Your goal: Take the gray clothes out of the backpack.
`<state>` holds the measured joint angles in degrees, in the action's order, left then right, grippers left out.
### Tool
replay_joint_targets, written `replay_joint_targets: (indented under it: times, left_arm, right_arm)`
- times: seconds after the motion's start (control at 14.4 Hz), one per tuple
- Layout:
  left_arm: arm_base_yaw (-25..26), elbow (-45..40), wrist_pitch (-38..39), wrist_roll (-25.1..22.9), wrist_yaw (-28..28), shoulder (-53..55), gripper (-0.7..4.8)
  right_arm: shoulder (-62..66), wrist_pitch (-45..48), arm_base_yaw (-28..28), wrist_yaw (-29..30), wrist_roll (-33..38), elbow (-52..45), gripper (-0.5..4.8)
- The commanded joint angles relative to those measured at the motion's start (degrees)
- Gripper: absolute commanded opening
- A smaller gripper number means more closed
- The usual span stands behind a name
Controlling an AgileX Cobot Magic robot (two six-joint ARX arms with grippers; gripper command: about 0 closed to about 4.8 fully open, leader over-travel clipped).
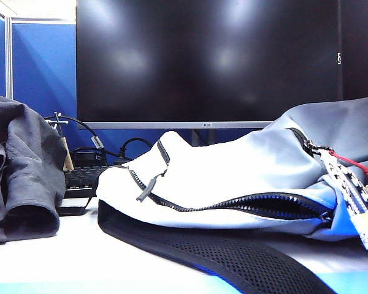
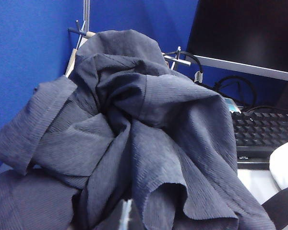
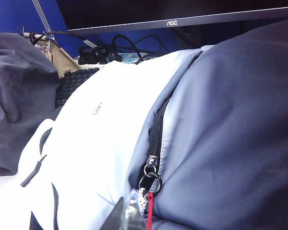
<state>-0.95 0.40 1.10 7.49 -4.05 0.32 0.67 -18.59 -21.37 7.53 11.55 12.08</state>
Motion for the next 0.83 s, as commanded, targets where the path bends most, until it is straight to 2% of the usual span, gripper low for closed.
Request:
replay_joint_targets:
  times: [0.07, 0.55, 0.69, 0.83]
  left_arm:
    - [0.1, 0.0, -0.3, 0.0, 0.2, -0.1, -0.05]
    - [0.1, 0.0, -0.3, 0.0, 0.2, -0.1, -0.05]
    - [0.1, 0.0, -0.3, 0.0, 0.2, -0.1, -0.05]
    - [0.1, 0.0, -0.3, 0.0, 0.2, -0.1, -0.05]
  right_arm:
    - [0.0, 0.7, 0.0, 0.1, 0.2, 0.2, -0.05]
    - [0.0, 0.3, 0.1, 0.0, 0.0, 0.2, -0.05]
    - [-0.5, 0.5, 3.4, -4.1, -9.3, 0.1, -0.05]
    - [-0.5, 3.7, 10.3, -12.1, -10.3, -0.3, -0.05]
